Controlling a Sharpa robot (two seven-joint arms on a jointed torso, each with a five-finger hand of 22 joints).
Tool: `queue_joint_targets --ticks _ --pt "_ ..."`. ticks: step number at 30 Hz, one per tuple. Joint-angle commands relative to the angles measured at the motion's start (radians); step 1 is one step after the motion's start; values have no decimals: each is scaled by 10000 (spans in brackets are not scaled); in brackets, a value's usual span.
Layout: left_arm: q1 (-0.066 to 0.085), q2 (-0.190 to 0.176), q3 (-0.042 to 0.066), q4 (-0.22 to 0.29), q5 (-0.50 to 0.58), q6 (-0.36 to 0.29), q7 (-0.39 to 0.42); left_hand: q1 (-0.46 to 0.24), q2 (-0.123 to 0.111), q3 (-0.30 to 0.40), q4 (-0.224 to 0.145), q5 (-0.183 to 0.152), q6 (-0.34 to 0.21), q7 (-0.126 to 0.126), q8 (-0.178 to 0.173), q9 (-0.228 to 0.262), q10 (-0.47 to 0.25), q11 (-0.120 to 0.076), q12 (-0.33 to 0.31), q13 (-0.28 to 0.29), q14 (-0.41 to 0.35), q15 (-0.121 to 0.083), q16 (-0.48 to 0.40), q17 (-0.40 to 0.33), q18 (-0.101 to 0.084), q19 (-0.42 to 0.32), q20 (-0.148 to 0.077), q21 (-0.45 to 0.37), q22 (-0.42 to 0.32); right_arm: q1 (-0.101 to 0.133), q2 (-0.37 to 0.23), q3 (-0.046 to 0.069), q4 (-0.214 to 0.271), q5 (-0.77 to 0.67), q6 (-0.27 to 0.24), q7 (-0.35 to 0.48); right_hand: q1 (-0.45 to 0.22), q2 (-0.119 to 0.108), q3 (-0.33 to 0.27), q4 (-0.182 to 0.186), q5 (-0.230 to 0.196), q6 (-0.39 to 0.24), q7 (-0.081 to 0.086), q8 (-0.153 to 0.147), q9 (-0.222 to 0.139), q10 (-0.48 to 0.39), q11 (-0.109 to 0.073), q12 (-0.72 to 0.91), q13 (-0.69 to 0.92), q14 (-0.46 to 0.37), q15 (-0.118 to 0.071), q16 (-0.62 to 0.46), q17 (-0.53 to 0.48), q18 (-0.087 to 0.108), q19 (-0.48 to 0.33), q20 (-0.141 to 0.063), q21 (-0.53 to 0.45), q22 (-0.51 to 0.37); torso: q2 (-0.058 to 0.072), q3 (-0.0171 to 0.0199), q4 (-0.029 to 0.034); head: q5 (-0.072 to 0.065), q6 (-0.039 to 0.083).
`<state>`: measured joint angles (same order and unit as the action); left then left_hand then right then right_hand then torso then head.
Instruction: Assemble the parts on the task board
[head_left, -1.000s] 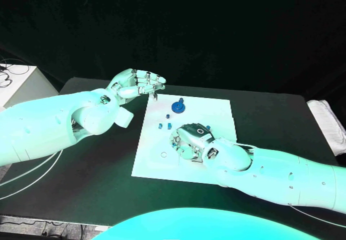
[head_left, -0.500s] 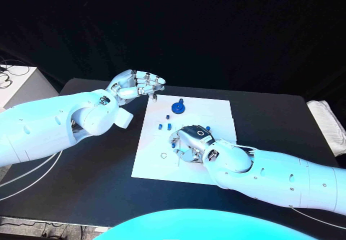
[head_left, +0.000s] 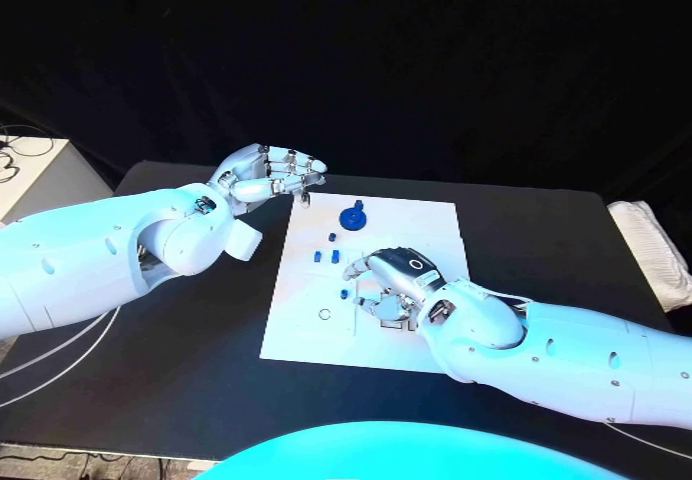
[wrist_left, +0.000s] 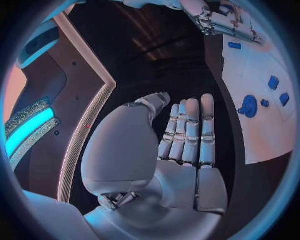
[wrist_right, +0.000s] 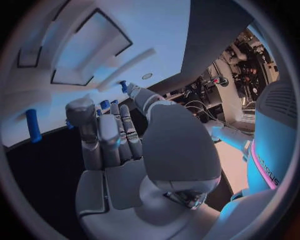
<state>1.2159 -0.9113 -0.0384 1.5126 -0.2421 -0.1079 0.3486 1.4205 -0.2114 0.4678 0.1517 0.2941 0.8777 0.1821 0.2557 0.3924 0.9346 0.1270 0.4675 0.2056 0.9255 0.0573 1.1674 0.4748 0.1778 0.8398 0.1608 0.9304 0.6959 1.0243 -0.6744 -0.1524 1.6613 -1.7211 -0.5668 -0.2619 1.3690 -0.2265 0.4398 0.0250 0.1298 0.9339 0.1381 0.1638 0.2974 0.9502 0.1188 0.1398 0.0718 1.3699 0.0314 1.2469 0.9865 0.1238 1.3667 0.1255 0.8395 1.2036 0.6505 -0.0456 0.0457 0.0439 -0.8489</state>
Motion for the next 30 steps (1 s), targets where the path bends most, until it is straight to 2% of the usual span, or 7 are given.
queue_joint_targets --ticks 1,8,14,18,20,23,30 --pt "3 4 8 8 44 194 16 120 -12 -63 -5 -10 49 4 40 -6 -85 -6 -44 -14 -7 49 -68 -8 59 60 11 -40 -14 189 -372 54 329 378 -132 -82 95 18 40 89 39 162 7 -65 -39 240 -82 265 30 319 -82 373 443 -45 329 -64 668 316 -7 -4 -14 -81 49" --pt "1 9 7 -9 44 231 11 120 -12 -63 -5 -10 49 4 40 -6 -85 -6 -44 -14 -7 49 -68 -8 59 60 11 -40 -14 918 -1417 162 783 1096 575 -8 -30 -121 544 167 23 486 71 -88 -99 749 -239 650 -21 992 -238 1133 1544 -332 980 -227 2332 1146 1 -10 -21 -228 118" --pt "-2 47 6 -37 44 264 14 120 -12 -63 -5 -10 49 4 40 -6 -85 -6 -44 -14 -7 49 -68 -8 59 60 11 -40 -14 1472 -1925 204 605 1437 1564 107 -236 -370 436 215 -6 460 -41 -171 -143 660 -249 598 -62 1152 -251 1339 1871 -401 1108 -258 2710 1349 8 -7 7 -313 147" --pt "-3 60 6 -44 44 281 20 143 -14 -70 -12 -14 44 5 41 -8 -88 -6 -43 -16 -5 50 -71 -7 60 69 11 -46 -19 1587 -1951 211 322 1352 2155 86 -166 -304 -201 264 13 368 -150 -287 -193 381 -199 533 -51 1125 -213 1319 1798 -383 1072 -231 2576 1302 8 -4 29 -321 146" --pt "-4 64 5 -49 44 285 23 143 -14 -70 -12 -14 44 5 41 -8 -88 -6 -43 -16 -5 50 -71 -7 60 69 11 -46 -19 1618 -1919 211 161 1281 2467 47 135 -55 -1347 473 -65 314 -275 -397 -244 130 -152 560 -38 1091 -166 1318 1748 -373 1050 -185 2509 1291 12 -2 36 -313 136" --pt "-4 67 5 -52 44 288 25 143 -14 -70 -12 -14 44 5 41 -8 -88 -6 -43 -16 -5 50 -71 -7 60 69 11 -46 -19 1639 -1832 210 -70 1158 2778 -22 619 99 -2515 968 -52 219 -370 -532 -304 -131 -103 629 -44 1056 -121 1317 1680 -360 1028 -144 2424 1271 9 -10 35 -311 125" --pt "-5 67 5 -54 44 288 31 143 -14 -70 -12 -14 44 5 41 -8 -88 -6 -43 -16 -5 50 -71 -7 60 69 11 -46 -19 1650 -1638 204 -479 997 3017 -132 1137 189 -2880 1536 -123 242 -355 -580 -321 -181 -105 785 -35 1063 -120 1367 1716 -360 1040 -132 2434 1292 2 -17 32 -299 114"
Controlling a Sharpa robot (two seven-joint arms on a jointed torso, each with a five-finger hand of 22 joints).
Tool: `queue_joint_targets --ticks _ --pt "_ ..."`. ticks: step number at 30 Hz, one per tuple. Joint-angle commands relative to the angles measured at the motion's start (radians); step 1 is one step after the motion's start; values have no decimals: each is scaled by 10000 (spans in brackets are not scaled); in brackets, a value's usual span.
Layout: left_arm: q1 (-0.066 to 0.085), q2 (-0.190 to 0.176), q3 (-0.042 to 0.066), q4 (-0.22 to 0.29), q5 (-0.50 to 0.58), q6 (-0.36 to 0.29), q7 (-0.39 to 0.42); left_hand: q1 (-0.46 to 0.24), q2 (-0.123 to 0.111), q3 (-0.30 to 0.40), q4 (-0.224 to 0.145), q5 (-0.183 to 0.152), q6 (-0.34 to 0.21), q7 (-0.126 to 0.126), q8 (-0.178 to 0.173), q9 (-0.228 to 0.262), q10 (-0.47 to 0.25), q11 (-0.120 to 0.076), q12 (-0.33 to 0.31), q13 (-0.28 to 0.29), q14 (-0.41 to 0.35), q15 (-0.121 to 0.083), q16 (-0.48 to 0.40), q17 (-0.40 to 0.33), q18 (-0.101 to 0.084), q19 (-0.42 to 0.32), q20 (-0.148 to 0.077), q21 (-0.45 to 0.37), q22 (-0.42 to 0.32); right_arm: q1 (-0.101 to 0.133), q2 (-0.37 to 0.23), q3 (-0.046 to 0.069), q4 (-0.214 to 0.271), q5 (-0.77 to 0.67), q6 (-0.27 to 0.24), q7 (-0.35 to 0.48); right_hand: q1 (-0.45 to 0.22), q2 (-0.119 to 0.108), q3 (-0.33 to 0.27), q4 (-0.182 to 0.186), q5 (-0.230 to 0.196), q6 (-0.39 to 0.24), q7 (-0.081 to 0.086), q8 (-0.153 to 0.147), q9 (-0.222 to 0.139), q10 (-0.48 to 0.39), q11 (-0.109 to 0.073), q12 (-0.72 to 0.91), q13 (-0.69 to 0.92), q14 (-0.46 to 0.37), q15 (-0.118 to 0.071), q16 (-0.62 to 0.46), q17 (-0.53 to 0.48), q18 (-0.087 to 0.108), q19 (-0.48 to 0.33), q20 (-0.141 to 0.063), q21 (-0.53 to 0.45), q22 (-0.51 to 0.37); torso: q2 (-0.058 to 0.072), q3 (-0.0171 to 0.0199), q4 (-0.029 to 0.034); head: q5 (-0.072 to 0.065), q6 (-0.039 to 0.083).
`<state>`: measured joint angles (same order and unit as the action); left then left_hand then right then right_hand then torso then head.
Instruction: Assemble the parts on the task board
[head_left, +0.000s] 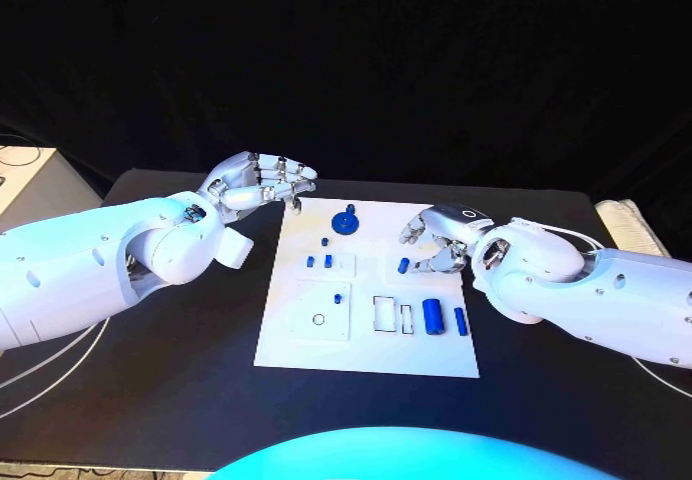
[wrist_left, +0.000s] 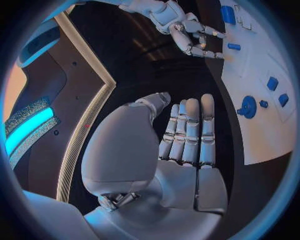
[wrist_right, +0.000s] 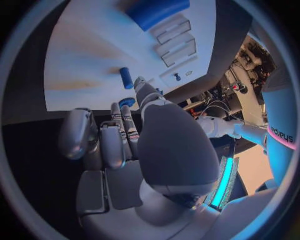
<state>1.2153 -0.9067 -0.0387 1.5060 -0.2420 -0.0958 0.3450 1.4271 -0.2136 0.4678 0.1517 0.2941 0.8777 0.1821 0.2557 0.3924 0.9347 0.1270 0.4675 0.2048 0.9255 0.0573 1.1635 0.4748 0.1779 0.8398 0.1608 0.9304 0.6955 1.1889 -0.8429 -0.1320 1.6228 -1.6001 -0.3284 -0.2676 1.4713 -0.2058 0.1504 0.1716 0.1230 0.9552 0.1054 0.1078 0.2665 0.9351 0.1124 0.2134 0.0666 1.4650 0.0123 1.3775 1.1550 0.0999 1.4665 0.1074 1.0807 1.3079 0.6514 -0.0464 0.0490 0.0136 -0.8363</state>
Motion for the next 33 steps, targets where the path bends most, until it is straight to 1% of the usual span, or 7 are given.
queue_joint_targets --ticks 1,5,12,14,22,25,33 --pt "1 20 8 12 43 166 68 77 8 -70 -12 -14 44 5 41 -8 -88 -5 -43 -8 -6 49 -33 -6 59 70 11 -46 -15 4 70 -1 -134 -223 665 -84 142 -5 26 94 -60 38 -22 -18 -10 -5 -48 71 20 117 66 68 41 -122 46 46 36 255 -7 -12 3 4 -17" --pt "1 14 8 16 43 160 71 77 8 -70 -12 -14 44 5 41 -8 -88 -5 -43 -8 -6 49 -33 -6 59 70 11 -46 -15 -3 172 -11 -292 -243 787 -101 290 70 156 223 -86 142 27 7 -2 202 -110 225 33 165 15 124 122 -145 98 10 189 335 -8 -10 -8 10 -21" --pt "1 7 8 17 43 153 70 77 8 -70 -12 -14 44 5 41 -8 -88 -5 -43 -8 -6 49 -33 -6 59 70 11 -46 -15 -47 349 -34 -401 -164 755 -11 387 152 478 348 -91 342 104 46 -1 699 -225 400 34 241 -71 188 237 -191 193 -88 470 479 -2 -1 -14 12 -17" --pt "1 9 8 16 44 156 68 77 8 -70 -12 -14 44 5 41 -8 -88 -5 -43 -8 -6 49 -33 -6 59 70 11 -46 -15 -67 406 -40 -418 -123 743 26 390 173 747 423 -91 481 143 70 -5 1027 -288 372 17 233 -119 141 155 -211 238 -136 587 542 -8 -2 -8 7 -25" --pt "1 12 8 10 44 152 62 88 10 -88 -1 -16 31 11 38 -13 -92 0 -41 -13 -2 53 -38 -4 58 85 12 -58 -24 -183 583 -49 -518 -47 783 105 329 107 1116 544 -92 609 174 76 -17 1345 -329 177 -10 233 -165 100 96 -238 279 -166 700 607 -5 5 -9 10 -40" --pt "1 9 8 10 44 149 57 88 10 -88 -1 -16 31 11 38 -13 -92 0 -41 -13 -2 53 -38 -4 58 85 12 -58 -24 -221 633 -54 -571 -41 831 110 310 70 1273 581 -93 645 184 73 -21 1470 -344 95 -11 241 -182 102 106 -243 286 -176 721 623 3 -4 -15 13 -48" --pt "1 2 8 13 45 156 38 88 10 -88 -1 -16 31 11 38 -13 -92 0 -41 -13 -2 53 -38 -4 58 85 12 -58 -24 -256 693 -67 -710 -111 905 71 286 -18 1695 630 -94 791 228 105 -10 1690 -362 -133 -15 256 -198 111 130 -251 299 -204 762 656 -2 0 -9 10 -64"
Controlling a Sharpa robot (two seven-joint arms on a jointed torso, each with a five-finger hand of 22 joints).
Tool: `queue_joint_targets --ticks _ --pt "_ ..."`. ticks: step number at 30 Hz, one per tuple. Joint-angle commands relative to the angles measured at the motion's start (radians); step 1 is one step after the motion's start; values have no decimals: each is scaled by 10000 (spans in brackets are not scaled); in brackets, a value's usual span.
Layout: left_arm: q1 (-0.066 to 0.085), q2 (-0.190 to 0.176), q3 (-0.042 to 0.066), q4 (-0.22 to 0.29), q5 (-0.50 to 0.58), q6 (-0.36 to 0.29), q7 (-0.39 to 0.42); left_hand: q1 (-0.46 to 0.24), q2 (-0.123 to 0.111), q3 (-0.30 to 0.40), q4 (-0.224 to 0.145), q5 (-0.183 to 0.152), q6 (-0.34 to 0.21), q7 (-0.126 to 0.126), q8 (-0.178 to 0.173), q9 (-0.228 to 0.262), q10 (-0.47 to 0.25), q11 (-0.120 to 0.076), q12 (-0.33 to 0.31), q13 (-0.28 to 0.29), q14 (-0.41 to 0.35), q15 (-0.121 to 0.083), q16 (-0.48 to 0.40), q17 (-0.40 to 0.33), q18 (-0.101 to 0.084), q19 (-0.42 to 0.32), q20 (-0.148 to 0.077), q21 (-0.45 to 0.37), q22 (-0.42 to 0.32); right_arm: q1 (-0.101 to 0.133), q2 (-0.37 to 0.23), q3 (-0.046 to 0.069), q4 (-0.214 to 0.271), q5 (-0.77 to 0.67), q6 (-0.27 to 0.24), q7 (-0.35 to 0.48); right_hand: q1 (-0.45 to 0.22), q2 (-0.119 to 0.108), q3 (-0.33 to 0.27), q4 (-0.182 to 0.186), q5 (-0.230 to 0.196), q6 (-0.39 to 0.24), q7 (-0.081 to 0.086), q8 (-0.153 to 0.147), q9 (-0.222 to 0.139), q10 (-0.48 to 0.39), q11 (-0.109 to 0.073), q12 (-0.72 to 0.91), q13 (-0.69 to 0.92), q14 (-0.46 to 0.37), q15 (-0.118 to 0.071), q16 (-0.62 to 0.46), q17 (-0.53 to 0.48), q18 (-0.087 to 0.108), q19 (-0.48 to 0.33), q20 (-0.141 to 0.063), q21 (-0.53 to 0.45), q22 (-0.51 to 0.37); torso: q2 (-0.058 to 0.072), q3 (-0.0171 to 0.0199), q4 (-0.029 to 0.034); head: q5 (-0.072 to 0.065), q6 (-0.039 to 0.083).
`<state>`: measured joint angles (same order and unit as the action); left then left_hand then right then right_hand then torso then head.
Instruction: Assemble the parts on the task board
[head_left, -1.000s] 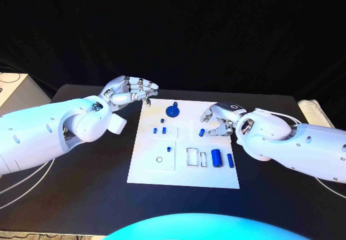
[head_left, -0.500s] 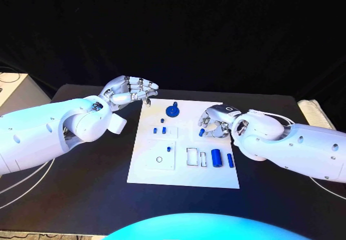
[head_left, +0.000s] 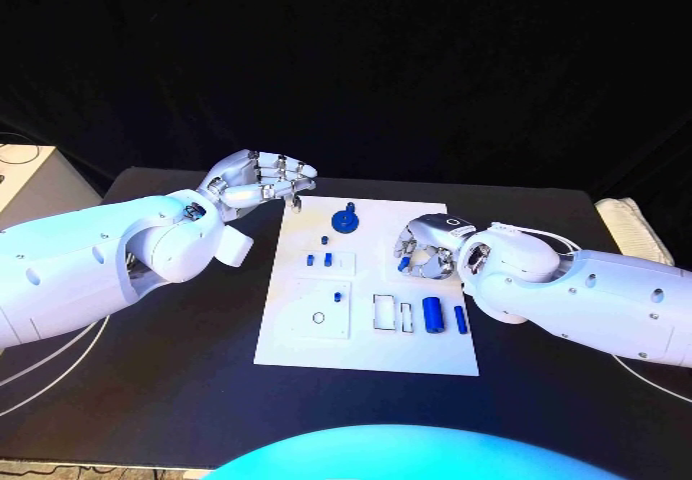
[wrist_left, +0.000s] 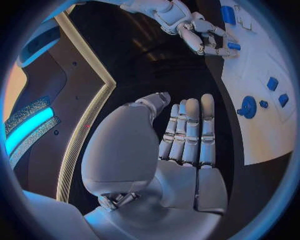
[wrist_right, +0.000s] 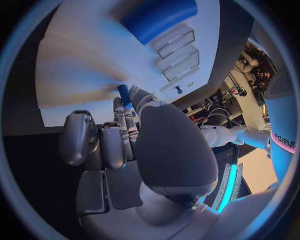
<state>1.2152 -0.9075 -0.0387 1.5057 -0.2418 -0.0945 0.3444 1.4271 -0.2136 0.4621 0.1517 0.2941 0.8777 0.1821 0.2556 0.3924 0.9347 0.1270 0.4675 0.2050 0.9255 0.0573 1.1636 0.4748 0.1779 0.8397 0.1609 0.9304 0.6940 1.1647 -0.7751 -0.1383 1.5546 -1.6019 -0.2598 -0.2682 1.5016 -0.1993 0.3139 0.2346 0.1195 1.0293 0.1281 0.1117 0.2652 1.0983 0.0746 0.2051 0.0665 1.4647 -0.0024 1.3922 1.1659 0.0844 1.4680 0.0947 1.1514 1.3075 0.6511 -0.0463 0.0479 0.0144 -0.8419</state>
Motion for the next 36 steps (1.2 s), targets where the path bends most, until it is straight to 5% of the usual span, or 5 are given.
queue_joint_targets --ticks 1,9,15,25,36 --pt "2 8 8 16 44 143 41 88 10 -32 -2 -16 31 11 38 -13 -92 0 -41 -14 -2 53 -39 -4 58 86 12 -58 -9 -17 19 -6 -42 -102 216 75 -21 -101 114 2 -61 69 6 70 4 70 19 -85 -15 257 -51 -42 7 -96 284 -79 56 663 1 -2 -1 4 -8" --pt "2 6 8 16 45 147 23 88 10 -32 -2 -16 31 11 38 -13 -92 0 -41 -14 -2 53 -39 -4 58 86 12 -58 -9 -41 60 -12 -67 -134 0 106 -8 -66 631 -29 -60 307 18 168 55 285 11 -264 -4 259 -67 -38 16 -106 294 -89 98 698 -5 -1 -2 2 -14" --pt "2 8 8 14 53 138 19 102 33 -35 10 -14 31 15 42 -15 -92 2 -38 -17 2 54 -42 -2 58 98 12 -67 -16 -68 59 -13 -40 -29 -539 208 -69 65 1991 -363 -72 849 -102 497 282 1145 -165 -438 53 289 -207 10 110 -154 358 -209 412 882 -1 -7 -2 -10 -21" --pt "2 8 8 -1 57 135 19 106 46 -33 15 -12 33 15 44 -15 -91 2 -36 -18 4 55 -44 -1 58 101 12 -69 -18 -92 -9 -12 76 184 -1583 152 -568 136 2402 -720 -97 1091 -246 895 647 1748 -327 -574 129 313 -342 53 200 -174 388 -324 527 967 -12 -7 3 -15 -28" --pt "2 15 8 -70 89 130 18 118 60 -30 16 -10 36 13 47 -15 -90 0 -34 -19 5 54 -45 -1 59 106 12 -72 -20 19 -448 53 1162 283 -1973 16 -766 191 2707 -1170 -101 968 -212 1112 958 1930 -333 -778 157 336 -356 97 296 -196 411 -357 623 1036 -17 -14 -12 70 -53"
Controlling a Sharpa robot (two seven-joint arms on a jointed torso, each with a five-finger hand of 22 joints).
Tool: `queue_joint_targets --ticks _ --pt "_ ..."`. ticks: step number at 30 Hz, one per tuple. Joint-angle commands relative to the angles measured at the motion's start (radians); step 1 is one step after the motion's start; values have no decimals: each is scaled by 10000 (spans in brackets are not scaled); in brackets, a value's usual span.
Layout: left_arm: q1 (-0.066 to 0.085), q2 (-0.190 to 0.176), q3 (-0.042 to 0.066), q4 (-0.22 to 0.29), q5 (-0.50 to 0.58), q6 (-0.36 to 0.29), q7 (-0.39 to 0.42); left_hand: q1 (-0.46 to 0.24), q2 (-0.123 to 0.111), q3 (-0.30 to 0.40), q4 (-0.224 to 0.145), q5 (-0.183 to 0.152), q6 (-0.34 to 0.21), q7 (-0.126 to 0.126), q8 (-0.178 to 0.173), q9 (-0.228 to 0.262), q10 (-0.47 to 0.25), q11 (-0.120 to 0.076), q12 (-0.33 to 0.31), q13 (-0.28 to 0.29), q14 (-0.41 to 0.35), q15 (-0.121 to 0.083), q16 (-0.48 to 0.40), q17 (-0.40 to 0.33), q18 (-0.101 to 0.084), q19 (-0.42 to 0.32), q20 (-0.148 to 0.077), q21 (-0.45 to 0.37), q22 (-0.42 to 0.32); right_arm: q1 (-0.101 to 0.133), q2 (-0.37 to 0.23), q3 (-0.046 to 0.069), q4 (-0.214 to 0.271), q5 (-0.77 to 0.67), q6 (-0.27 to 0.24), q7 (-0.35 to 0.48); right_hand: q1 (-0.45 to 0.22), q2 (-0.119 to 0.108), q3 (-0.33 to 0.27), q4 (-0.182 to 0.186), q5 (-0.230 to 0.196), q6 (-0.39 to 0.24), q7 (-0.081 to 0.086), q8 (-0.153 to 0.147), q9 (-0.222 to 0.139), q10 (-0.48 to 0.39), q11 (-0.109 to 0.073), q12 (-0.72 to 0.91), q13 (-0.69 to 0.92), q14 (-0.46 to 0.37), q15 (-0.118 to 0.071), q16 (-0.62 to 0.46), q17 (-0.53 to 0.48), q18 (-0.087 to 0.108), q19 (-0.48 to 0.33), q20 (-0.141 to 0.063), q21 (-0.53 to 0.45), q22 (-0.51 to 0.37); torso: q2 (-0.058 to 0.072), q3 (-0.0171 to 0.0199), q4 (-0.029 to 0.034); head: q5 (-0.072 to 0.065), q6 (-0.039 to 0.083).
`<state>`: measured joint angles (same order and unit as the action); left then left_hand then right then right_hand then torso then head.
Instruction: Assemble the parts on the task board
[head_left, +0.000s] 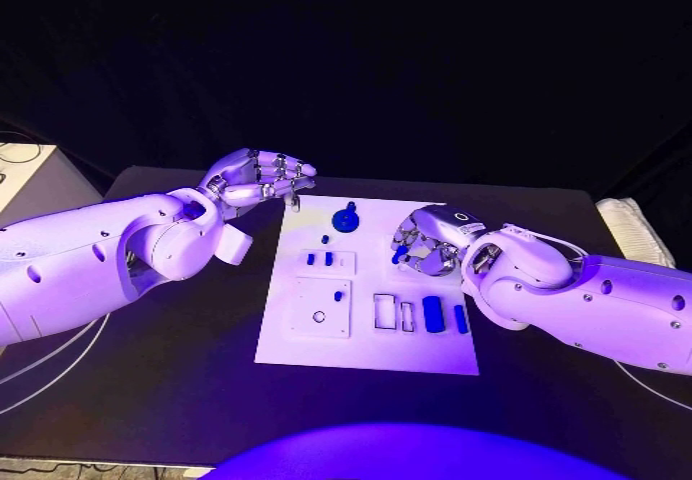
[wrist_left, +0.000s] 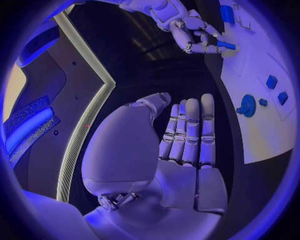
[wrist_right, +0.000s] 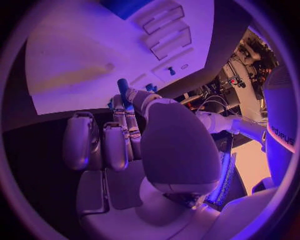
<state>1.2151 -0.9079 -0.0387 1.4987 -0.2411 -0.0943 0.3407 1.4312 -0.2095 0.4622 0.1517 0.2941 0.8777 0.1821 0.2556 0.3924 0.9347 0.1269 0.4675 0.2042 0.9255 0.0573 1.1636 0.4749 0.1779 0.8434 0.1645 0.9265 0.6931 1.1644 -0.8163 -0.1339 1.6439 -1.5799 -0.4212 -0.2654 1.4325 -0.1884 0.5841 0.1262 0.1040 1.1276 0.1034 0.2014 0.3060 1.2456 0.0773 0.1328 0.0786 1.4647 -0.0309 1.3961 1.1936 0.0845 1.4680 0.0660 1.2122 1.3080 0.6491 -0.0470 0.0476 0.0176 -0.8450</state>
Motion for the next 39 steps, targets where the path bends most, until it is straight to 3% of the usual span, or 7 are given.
queue_joint_targets --ticks 1,6,14,20,25,39 --pt "2 25 8 -8 88 129 55 77 19 -31 16 -10 37 13 47 -15 -90 0 -34 -11 5 54 -45 -1 59 69 -24 -33 -11 34 -33 15 446 107 -347 -5 -75 82 5 -85 54 -15 34 215 550 457 -360 -55 35 336 -70 58 19 -196 411 -70 15 1031 7 -7 -13 53 -23" --pt "2 55 8 -26 109 140 50 98 31 -30 12 -10 42 10 53 -15 -88 -2 -31 -12 7 52 -47 1 59 76 -25 -36 -14 11 222 15 779 238 -250 32 -108 73 27 -128 51 -29 37 236 582 468 -359 -78 38 337 -69 62 28 -199 414 -70 28 1040 6 1 -16 161 -44" --pt "2 112 8 -40 127 156 40 98 31 -30 12 -10 42 10 53 -15 -88 -2 -31 -12 7 52 -47 1 59 76 -25 -36 -14 -333 1042 -21 918 189 -167 145 -156 68 71 -203 50 -66 50 261 630 475 -351 -124 42 327 -65 41 -17 -191 404 -69 -21 1023 10 -5 10 314 -68" --pt "2 143 7 -27 133 167 33 98 31 -30 12 -10 42 10 53 -15 -88 -2 -31 -12 7 52 -47 1 59 76 -25 -36 -14 -643 1615 -96 773 35 -120 164 -212 65 96 -248 46 -98 63 277 665 473 -338 -161 44 322 -57 33 -31 -184 396 -66 -65 1008 19 -20 18 387 -71" --pt "2 148 7 -16 134 173 25 98 31 -30 12 -10 42 10 53 -15 -88 -2 -31 -12 7 52 -47 1 59 76 -25 -36 -14 -861 1917 -137 594 -80 -122 128 -240 69 107 -260 45 -115 67 281 679 469 -333 -178 45 317 -53 23 -52 -184 395 -63 -69 1007 24 -6 11 458 -105" --pt "2 163 7 -18 135 211 -7 98 31 -30 12 -10 42 10 53 -15 -88 -2 -31 -12 7 52 -47 1 59 76 -25 -36 -14 -1100 2322 -203 185 -329 105 -1 -265 63 125 -300 44 -138 73 289 700 466 -329 -203 47 313 -49 15 -66 -178 388 -60 -103 995 22 4 3 535 -191"
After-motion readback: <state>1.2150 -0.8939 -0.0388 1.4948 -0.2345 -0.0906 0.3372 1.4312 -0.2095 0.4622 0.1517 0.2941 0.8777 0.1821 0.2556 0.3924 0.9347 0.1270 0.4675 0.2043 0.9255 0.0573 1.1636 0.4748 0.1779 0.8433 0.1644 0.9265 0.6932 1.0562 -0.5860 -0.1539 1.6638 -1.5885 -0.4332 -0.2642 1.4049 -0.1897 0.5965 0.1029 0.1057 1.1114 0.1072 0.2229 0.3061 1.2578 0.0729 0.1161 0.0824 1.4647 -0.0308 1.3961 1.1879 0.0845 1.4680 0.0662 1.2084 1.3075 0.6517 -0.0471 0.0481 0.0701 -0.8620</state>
